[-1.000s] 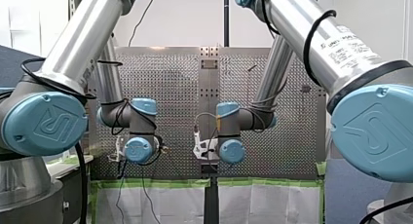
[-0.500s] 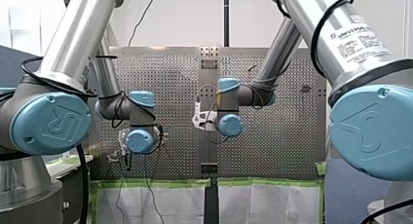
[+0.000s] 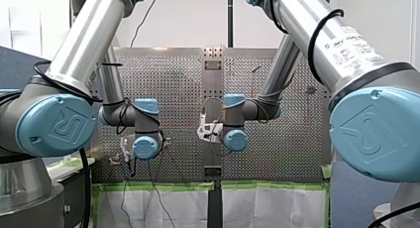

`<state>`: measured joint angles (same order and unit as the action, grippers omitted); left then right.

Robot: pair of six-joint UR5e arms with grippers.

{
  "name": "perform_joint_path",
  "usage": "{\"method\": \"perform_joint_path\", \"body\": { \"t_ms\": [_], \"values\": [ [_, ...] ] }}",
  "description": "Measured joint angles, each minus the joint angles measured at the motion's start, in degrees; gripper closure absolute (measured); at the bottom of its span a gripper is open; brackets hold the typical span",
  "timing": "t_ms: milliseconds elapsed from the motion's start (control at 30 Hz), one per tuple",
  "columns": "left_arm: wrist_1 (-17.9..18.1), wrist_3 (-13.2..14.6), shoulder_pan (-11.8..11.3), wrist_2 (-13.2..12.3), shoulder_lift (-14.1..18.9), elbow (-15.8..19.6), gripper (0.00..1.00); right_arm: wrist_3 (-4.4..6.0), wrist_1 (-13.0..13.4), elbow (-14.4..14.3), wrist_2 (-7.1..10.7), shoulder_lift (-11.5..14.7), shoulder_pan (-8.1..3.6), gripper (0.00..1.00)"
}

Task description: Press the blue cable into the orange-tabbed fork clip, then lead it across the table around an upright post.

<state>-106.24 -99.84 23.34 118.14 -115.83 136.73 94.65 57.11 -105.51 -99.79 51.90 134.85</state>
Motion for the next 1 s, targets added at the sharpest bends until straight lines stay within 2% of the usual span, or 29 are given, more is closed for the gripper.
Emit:
{"method": "perform_joint_path", "body": {
  "t_ms": [200,433,667,833,1000],
  "values": [
    [-2.18,-0.48,-1.47,-0.07,-0.25,-0.09,1.00,0.58,0.73,1.42,1.64,-3.35,-0.05,1.00],
    [-2.85,-3.40,-2.74,-2.28,-3.08,-2.32,1.00,0.72,0.96,3.15,3.05,-6.93,-0.23,1.00],
    [-3.46,-6.68,-4.75,-3.46,-6.99,-5.29,1.00,0.60,-1.52,6.57,3.25,-10.66,-0.32,1.00],
    [-4.12,-6.67,-7.38,-5.78,-9.71,-5.66,1.00,0.68,-2.75,9.28,3.29,-13.38,-0.38,1.00],
    [-4.30,-5.65,-10.22,-8.59,-10.70,-5.74,1.00,0.58,-3.68,12.25,3.42,-16.42,-0.54,1.00]
  ]
}}
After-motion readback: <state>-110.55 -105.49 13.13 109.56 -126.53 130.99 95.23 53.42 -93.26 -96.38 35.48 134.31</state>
